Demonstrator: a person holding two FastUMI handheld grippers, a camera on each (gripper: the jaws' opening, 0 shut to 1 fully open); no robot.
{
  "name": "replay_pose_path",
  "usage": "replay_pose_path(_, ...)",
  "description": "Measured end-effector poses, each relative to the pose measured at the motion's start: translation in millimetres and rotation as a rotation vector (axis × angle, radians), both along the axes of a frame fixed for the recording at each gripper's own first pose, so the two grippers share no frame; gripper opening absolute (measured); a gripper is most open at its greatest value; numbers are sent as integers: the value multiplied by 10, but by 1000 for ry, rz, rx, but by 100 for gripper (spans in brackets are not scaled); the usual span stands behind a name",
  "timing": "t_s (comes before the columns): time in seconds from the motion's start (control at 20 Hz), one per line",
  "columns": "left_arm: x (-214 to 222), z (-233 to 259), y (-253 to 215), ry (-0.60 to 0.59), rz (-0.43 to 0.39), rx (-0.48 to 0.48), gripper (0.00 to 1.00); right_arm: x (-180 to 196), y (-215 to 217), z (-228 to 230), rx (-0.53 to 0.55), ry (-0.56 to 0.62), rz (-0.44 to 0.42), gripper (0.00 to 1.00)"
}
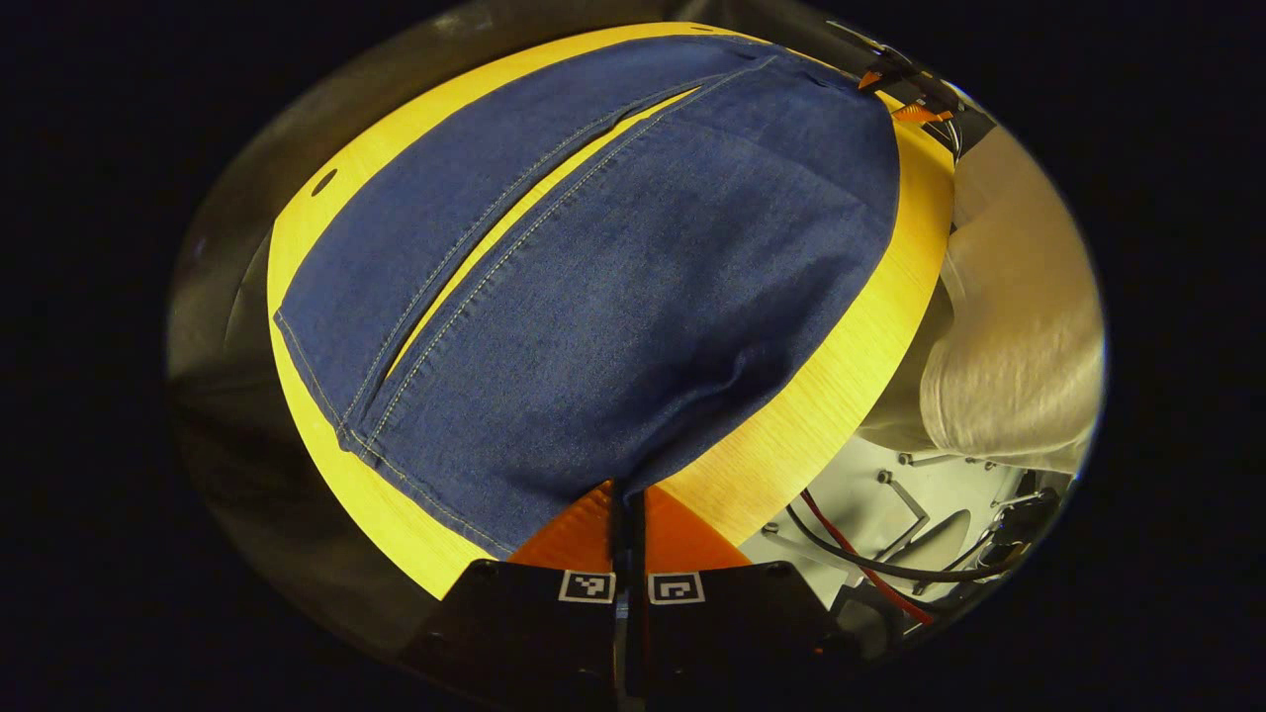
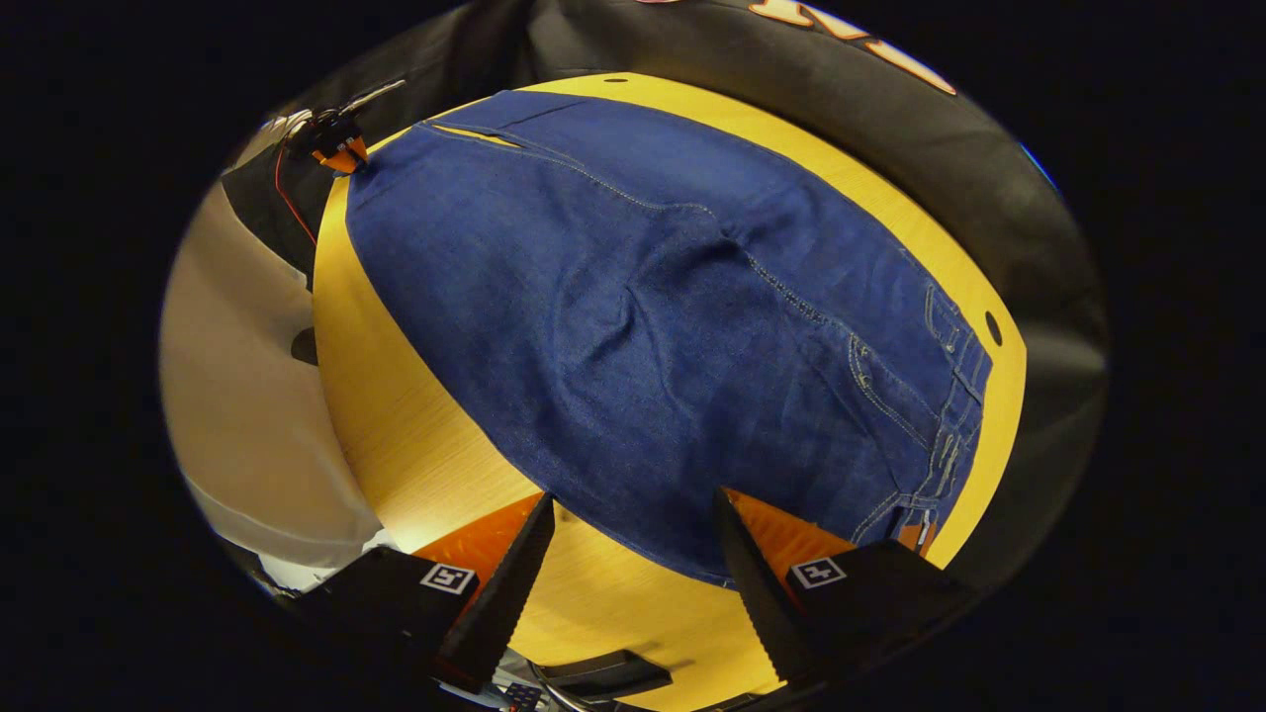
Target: Grasp the waist and the cuffs of the jeans and fold them to make the two legs overlap; first hold the waist and fold one-third of the jeans toward the cuffs, then hold the cuffs and fold the remaining one-third in the same direction to finish folding.
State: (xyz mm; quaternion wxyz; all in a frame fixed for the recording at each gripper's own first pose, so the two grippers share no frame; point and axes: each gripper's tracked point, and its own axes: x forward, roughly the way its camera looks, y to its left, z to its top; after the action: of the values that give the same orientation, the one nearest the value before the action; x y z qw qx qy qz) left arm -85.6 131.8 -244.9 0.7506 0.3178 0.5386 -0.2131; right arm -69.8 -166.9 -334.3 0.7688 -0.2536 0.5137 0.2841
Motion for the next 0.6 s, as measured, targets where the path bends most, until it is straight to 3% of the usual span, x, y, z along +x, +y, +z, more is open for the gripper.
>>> replay_pose_path(0.15,-4,-4,9,8,0,5,0,-22,26,-63,1,39,15,99)
replay_pose_path(0.2,-3,-4,13,9,-2,7,0,-10,16,-46,4,39,12,93)
replay_pose_path(0.25,-1,-8,12,9,-2,7,0,-4,-2,-52,8,38,7,98)
replay_pose_path(0.5,8,-10,12,14,33,0,0,20,-9,-48,-1,37,-24,95)
replay_pose_path(0.6,14,-9,11,8,47,0,0,113,-16,-36,2,32,-57,75)
